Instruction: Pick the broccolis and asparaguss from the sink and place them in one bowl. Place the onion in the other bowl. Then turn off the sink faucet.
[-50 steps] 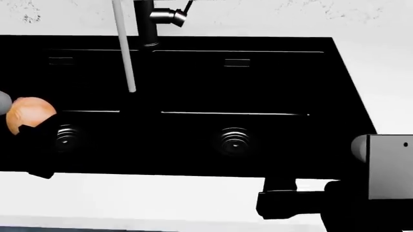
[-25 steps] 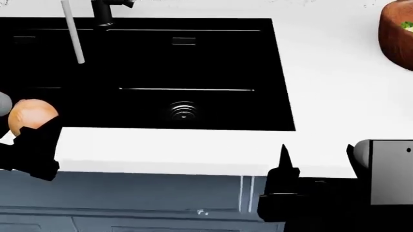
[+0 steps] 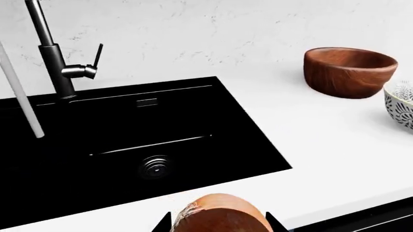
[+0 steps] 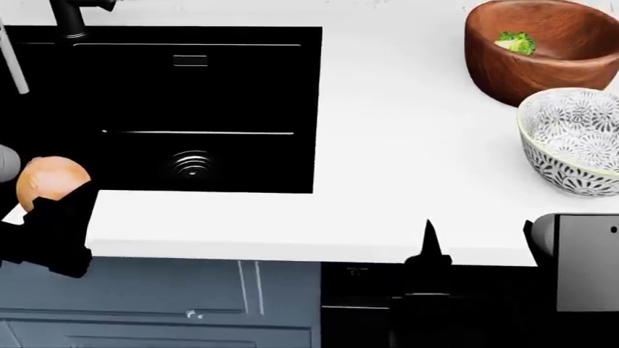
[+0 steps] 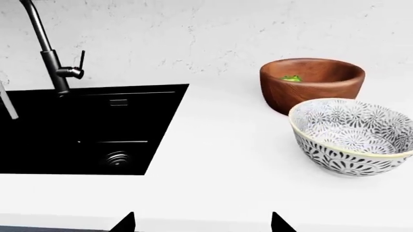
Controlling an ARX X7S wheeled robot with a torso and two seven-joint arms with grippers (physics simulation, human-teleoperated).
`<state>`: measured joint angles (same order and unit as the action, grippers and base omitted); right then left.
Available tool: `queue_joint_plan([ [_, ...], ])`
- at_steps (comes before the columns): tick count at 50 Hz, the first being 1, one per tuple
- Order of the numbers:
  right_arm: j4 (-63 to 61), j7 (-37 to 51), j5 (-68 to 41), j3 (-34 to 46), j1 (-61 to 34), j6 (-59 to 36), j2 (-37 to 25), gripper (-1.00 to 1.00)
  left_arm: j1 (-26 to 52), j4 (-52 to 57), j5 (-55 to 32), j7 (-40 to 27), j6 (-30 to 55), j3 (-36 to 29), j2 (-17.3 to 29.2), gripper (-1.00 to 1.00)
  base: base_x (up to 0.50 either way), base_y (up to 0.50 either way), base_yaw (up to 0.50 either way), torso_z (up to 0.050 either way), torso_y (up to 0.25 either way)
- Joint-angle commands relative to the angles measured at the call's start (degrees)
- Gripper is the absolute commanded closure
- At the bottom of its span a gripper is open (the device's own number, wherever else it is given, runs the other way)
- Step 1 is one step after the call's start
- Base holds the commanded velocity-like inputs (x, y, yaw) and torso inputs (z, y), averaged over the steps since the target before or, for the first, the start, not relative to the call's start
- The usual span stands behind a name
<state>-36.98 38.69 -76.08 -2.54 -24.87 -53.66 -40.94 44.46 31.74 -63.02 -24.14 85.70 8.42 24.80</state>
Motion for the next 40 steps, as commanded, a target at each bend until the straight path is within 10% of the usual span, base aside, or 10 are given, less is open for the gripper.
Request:
queue_joint_plan([
  [1,-0.40,0.13,-0.30,-0.51,0.98,0.34,-0.46,-1.00,-0.22,-0.16,-1.61,-1.32,-0.73,0.12,0.35,1.00,0.00,-0.50,0.00,0.000,0.000],
  [40,2.58,5.83,-8.93,1.92,-12.97,-8.85,-11.47,-1.00,1.96,-2.84,-4.08,-5.35,-3.36,-2.11,2.45,1.00,0.00,-0.50,0.00,0.000,0.000],
])
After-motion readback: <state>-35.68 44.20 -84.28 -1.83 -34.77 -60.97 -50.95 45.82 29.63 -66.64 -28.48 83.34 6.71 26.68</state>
